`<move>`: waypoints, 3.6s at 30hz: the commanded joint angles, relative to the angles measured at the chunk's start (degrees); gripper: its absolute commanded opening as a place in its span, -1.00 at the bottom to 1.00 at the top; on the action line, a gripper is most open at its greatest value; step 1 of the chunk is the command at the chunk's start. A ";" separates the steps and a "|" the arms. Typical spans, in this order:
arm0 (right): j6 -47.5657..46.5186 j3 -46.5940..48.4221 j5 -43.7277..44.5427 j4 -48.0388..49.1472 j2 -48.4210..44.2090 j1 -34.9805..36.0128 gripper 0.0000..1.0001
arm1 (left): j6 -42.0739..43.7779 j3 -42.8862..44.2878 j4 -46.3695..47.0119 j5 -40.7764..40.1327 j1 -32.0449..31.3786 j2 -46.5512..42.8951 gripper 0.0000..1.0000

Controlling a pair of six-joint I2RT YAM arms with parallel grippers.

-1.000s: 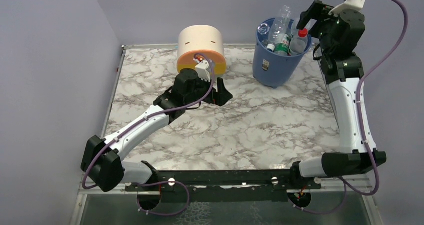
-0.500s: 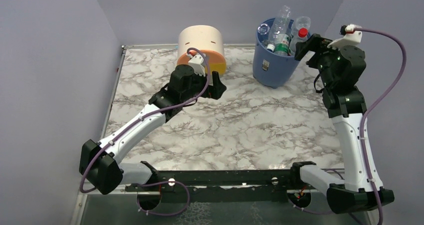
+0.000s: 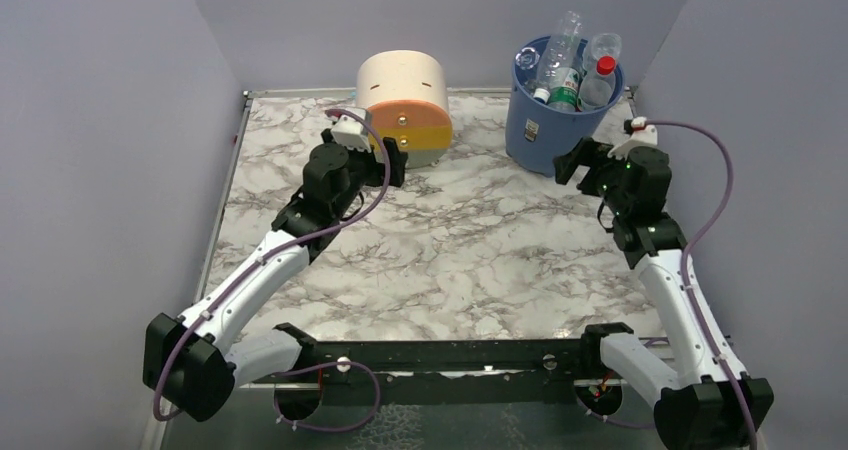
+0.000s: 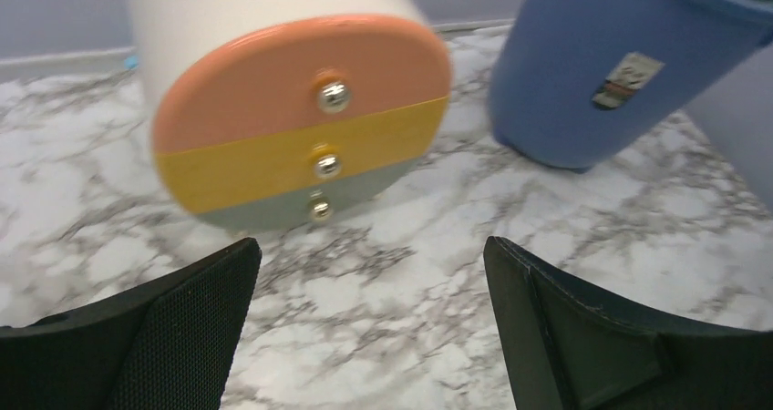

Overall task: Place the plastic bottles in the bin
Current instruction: Reset both arms

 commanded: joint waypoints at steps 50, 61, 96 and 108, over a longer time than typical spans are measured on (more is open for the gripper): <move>-16.61 -38.78 6.93 82.39 35.18 2.65 0.99 | 19.85 -38.97 70.64 -0.47 25.63 29.56 0.98; -19.10 -39.69 5.99 88.89 39.86 4.53 0.99 | 19.39 -38.73 71.24 0.01 26.09 30.41 0.98; -18.68 -39.30 5.89 88.05 39.75 4.53 0.99 | 18.07 -38.34 70.56 -2.91 26.28 30.45 0.98; -18.62 -39.26 5.82 88.00 39.80 4.53 0.99 | 18.02 -38.06 70.27 -2.86 26.23 30.48 0.98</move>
